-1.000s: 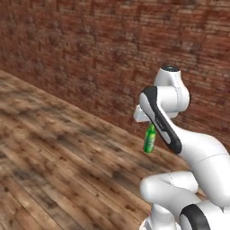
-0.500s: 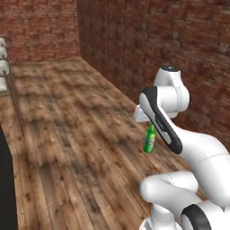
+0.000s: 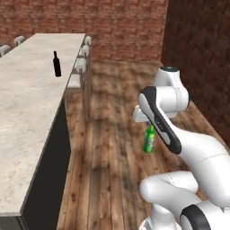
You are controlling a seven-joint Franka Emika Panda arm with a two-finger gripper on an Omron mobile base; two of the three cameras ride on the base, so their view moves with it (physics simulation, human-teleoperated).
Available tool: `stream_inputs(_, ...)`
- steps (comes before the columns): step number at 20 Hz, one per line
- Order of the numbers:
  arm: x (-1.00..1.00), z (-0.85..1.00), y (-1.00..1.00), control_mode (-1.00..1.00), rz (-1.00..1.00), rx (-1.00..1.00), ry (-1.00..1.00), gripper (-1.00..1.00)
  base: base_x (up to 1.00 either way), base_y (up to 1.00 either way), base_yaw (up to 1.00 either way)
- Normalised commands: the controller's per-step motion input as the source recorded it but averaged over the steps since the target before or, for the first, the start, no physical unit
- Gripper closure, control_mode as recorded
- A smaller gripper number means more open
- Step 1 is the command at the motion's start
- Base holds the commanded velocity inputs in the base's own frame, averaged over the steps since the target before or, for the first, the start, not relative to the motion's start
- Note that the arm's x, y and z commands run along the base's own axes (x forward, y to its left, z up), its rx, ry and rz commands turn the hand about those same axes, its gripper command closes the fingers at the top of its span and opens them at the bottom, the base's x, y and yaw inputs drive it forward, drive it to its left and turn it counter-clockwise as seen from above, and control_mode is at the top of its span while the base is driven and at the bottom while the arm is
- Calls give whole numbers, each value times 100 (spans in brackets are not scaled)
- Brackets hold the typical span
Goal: Move the drinks to the dining counter.
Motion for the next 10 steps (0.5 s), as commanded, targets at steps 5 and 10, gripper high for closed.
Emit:
stream_inputs(5, 0, 0, 0, 100, 0, 0, 0, 100, 100, -15, 60)
stream_inputs(10, 0, 0, 0, 100, 0, 0, 0, 100, 100, -57, 50)
